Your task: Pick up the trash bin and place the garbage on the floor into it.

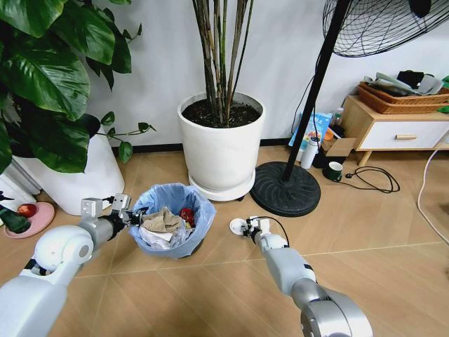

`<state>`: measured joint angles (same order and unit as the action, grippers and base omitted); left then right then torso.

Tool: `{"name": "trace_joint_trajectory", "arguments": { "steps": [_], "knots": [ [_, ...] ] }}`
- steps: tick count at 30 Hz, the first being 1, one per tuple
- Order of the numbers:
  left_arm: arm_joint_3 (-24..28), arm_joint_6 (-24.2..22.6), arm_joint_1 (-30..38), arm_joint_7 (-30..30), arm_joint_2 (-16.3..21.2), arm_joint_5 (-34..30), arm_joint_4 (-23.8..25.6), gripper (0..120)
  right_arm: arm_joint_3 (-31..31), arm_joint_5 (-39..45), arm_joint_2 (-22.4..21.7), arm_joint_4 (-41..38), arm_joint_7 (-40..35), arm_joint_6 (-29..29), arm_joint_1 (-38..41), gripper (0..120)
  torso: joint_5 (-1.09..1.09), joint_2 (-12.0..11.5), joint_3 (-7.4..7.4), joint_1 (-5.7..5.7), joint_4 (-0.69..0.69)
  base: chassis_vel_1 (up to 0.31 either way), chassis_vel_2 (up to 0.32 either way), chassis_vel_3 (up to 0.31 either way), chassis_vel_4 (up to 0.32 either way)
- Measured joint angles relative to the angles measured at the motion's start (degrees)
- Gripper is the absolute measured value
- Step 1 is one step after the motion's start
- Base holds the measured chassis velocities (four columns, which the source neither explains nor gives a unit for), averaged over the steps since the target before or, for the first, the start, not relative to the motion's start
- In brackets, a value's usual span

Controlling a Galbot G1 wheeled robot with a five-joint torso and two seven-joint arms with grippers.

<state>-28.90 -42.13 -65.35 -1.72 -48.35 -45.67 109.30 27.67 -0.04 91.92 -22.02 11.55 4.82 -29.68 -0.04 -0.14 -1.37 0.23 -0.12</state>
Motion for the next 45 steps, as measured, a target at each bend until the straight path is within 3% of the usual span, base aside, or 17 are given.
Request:
{"name": "trace_joint_trajectory", "arguments": {
  "steps": [4, 20, 25, 27, 37, 45],
  "knots": [
    [0.0, 0.0, -0.2, 0.0, 0.0, 0.0, 0.2, 0, 0.0, 0.0, -0.1, -0.5, 0.1, 0.0, -0.4, 0, 0.00, 0.0, 0.00, 0.00, 0.00, 0.000, 0.000, 0.000, 0.000],
    [-1.1, 0.0, -1.5, 0.0, 0.2, 0.0, 0.7, 0, -2.6, 2.4, -2.7, -9.0, 0.1, -0.3, -4.4, 0, -0.01, 0.0, -0.01, 0.00, -0.01, 0.000, 0.000, 0.000, 0.000],
    [-1.0, 0.0, -1.6, -0.1, 0.0, 0.0, 0.8, 0, -7.5, 8.2, -5.4, -18.1, 0.0, 1.2, -7.7, 0, 0.00, 0.0, -0.01, 0.00, -0.01, 0.000, 0.000, 0.000, 0.000],
    [-1.0, 0.0, -1.8, 0.0, 0.0, 0.1, 0.8, 0, -10.9, 13.3, -8.0, -26.3, -0.2, 3.0, -10.5, 0, -0.02, 0.0, 0.00, 0.00, -0.03, 0.000, 0.000, 0.000, 0.000],
    [-1.2, 0.0, -2.3, 0.0, -0.4, 0.6, 0.5, 0, -14.8, 18.4, -11.8, -39.3, 0.2, 3.1, -13.3, 0, 0.00, 0.0, 0.00, 0.00, 0.00, 0.000, 0.000, 0.000, 0.000],
    [-1.4, 0.0, -2.0, -0.2, -0.7, 1.1, -1.2, 0, -18.8, 26.2, -15.7, -57.0, -0.4, 6.8, -16.3, 0, 0.00, 0.0, 0.00, 0.00, -0.01, 0.000, 0.000, 0.000, 0.000]
  ]
}}
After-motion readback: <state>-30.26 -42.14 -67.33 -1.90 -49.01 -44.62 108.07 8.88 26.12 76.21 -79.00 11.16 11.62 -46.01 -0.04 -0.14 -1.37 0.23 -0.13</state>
